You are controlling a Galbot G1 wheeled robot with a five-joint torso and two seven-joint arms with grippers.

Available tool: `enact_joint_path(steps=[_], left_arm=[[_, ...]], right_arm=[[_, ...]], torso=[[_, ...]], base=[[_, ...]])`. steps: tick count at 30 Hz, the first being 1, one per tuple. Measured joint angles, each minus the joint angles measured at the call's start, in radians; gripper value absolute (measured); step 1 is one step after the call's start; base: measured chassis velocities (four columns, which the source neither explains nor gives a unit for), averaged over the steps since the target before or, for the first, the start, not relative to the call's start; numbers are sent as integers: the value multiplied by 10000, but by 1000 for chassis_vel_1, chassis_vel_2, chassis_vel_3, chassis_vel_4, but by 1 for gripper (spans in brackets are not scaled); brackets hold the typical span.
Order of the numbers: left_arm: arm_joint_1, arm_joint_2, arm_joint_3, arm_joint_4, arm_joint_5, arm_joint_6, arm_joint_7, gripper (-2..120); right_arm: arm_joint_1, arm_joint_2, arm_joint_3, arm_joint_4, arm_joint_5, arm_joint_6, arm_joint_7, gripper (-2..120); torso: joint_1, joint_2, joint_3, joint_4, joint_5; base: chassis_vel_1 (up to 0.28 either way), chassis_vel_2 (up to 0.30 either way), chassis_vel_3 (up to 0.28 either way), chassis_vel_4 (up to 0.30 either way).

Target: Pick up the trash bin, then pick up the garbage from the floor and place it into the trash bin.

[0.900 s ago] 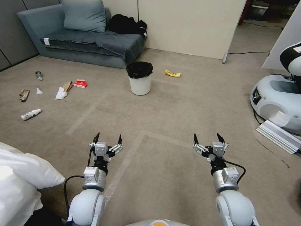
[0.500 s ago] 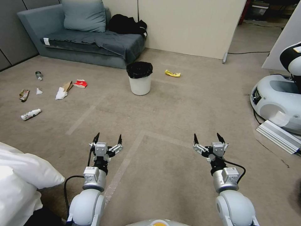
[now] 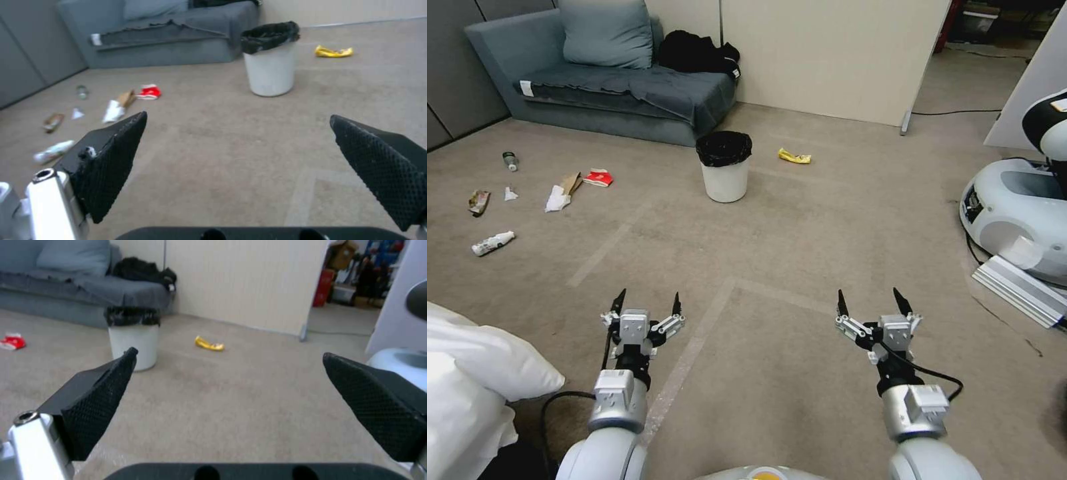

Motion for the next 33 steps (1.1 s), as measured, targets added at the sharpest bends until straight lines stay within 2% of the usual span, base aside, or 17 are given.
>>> enact_joint_path(steps=[1, 4, 7, 20, 33], left_arm=[[0, 0, 0, 0, 0, 0, 0, 100], [532, -40, 184, -784, 370, 525, -336, 100], [820, 38, 315, -1075, 536, 854, -512, 100], [871, 63, 340, -1045, 642, 828, -528, 100], [839, 70, 368, -996, 652, 777, -509, 100]], right_arm=[[0, 0, 0, 0, 0, 0, 0, 100], [-430, 170, -168, 626, -232, 264, 57, 100], [-470, 180, -218, 715, -277, 401, 24, 100], [-463, 211, -106, 766, -146, 332, 19, 100], [-399, 195, -35, 811, -101, 311, -27, 100]], torso=[[0, 0, 0, 0, 0], [0, 0, -1, -1, -1], [0, 0, 0, 2, 1], [-1, 0, 0, 1, 1], [0, 0, 2, 2, 1]], base=[[0, 0, 0, 0], [0, 0, 0, 0], [0, 0, 0, 0], [-30, 26, 29, -33], [-185, 190, 194, -198]])
